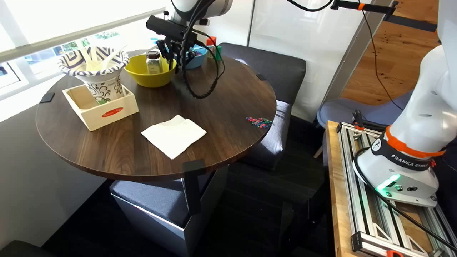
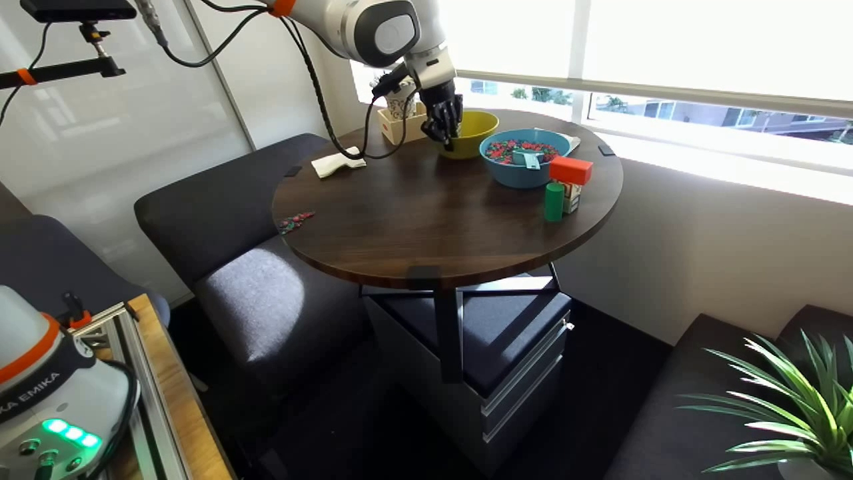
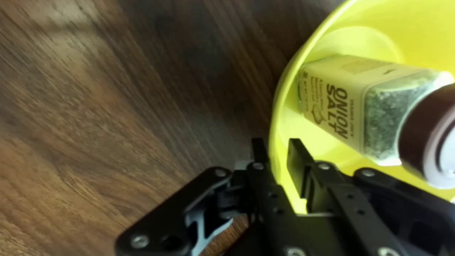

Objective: Pick up the yellow bowl and put it a bit forward on the table

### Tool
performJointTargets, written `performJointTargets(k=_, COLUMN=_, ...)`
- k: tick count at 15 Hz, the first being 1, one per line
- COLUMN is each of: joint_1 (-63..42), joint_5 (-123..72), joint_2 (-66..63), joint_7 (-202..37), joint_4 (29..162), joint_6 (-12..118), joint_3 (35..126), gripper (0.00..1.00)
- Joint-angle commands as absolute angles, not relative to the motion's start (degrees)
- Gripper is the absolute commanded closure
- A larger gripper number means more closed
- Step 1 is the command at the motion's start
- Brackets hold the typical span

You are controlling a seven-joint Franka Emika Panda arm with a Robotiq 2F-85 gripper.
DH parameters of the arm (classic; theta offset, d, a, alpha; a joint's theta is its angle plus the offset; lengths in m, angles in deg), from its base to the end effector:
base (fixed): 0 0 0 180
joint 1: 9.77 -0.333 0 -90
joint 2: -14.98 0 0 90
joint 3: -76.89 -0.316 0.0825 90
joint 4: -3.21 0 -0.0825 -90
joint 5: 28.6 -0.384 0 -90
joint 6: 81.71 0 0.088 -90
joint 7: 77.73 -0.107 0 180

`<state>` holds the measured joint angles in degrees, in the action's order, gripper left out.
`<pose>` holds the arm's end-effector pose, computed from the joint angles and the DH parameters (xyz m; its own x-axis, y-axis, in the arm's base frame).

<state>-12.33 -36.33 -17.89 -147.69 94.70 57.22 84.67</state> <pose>0.7148 -0.0497 0.3266 0.1914 -0.9801 0.0520 -0.9466 -0.1984 -0.2543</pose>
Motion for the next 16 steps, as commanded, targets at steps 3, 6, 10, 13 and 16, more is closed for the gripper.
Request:
performJointTargets(k=3, joint_1=-12.8, joint_5=-35.7, joint_2=-19.0, joint_7=-150.5, joint_4=94.7, joint_6=59.3, joint_3=85.1, gripper=0.97)
performJointTargets(k=6, joint_1=-12.7, joint_5=-36.0, joint_2=-17.7, joint_7=-150.0, joint_4=95.5, joint_6=61.0, joint_3=85.0, gripper=0.99)
performJointTargets(k=10, joint_1=-12.9, joint_5=-36.0, joint_2=-15.1, joint_7=-149.4, joint_4=97.8, joint_6=65.1, joint_3=84.9, gripper=0.99)
performJointTargets(k=13, joint_1=-12.7, joint_5=-36.8, joint_2=-13.6, joint_7=-149.2, joint_4=99.9, joint_6=69.0, joint_3=84.6, gripper=0.99)
performJointTargets(k=16, joint_1=-12.5, joint_5=-37.6, joint_2=-10.0, joint_7=-148.0, joint_4=104.4, joint_6=73.4, joint_3=84.0, gripper=0.99)
